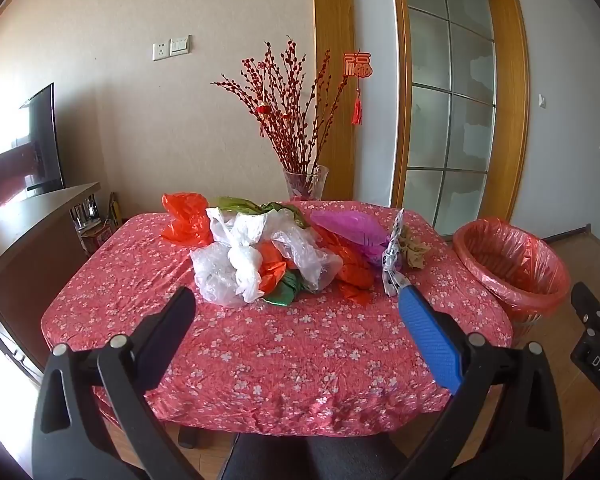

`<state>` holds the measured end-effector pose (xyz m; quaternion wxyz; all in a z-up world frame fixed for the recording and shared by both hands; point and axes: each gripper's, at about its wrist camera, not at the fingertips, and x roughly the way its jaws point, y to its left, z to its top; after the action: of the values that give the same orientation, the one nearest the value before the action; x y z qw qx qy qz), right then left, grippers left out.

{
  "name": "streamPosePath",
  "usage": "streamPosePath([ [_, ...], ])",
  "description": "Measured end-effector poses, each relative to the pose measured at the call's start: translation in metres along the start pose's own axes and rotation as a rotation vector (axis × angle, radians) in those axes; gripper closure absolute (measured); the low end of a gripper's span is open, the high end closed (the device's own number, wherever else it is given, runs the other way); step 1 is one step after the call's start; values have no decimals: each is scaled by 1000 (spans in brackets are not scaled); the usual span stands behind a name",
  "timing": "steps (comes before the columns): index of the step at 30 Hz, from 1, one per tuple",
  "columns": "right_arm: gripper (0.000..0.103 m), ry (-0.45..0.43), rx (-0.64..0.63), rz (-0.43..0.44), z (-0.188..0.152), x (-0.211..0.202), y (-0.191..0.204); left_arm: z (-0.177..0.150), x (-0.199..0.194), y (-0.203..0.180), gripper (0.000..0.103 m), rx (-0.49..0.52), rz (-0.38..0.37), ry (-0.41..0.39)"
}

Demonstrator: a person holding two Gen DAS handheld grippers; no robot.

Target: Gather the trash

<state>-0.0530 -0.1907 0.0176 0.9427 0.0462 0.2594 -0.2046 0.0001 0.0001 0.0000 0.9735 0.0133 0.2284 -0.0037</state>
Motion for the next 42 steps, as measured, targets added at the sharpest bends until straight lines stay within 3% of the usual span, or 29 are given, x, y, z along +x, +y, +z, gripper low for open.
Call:
streamPosePath([
  [42, 2, 3, -8, -3, -1, -3, 2, 0, 0, 0, 4, -2, -1, 10],
])
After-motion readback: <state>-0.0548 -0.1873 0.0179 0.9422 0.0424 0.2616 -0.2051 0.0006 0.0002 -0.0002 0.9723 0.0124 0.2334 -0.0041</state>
